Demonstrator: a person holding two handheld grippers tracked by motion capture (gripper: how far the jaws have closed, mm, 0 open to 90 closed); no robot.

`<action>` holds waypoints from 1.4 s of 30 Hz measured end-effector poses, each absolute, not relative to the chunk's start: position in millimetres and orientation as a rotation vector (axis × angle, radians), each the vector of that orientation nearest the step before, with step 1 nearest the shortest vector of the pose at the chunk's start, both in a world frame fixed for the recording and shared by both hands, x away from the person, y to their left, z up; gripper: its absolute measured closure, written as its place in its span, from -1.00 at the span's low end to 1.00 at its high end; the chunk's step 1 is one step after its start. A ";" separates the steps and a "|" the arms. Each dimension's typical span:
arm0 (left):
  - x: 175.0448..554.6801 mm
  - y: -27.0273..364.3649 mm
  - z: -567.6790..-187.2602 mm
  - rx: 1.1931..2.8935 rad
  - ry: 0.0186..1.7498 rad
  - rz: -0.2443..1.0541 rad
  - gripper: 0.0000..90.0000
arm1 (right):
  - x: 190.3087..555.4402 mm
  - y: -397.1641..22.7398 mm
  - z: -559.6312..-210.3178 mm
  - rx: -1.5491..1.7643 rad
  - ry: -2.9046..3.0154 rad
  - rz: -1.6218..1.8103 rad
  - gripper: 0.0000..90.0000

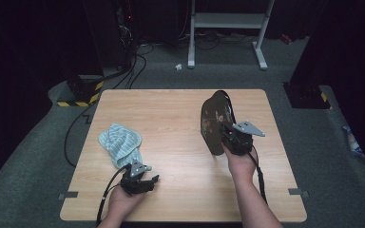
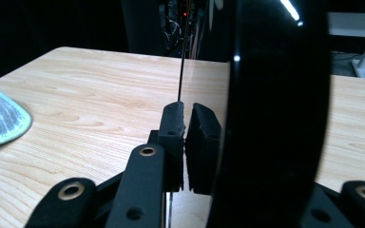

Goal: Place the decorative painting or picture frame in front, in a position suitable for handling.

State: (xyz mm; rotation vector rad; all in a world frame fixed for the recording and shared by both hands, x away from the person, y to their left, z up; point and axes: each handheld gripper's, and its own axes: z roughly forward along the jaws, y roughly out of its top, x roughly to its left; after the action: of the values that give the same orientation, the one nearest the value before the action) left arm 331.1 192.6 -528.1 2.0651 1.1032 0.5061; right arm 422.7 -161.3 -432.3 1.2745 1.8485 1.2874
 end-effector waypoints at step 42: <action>331.4 192.4 -528.0 2.066 1.103 0.506 -0.25 | 360.6 -189.2 -409.7 1.155 1.871 1.403 0.79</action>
State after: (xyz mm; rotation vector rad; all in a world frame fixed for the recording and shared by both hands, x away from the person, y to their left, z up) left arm 331.4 192.4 -528.0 2.0661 1.1032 0.5060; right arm 360.6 -189.2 -409.7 1.1553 1.8708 1.4033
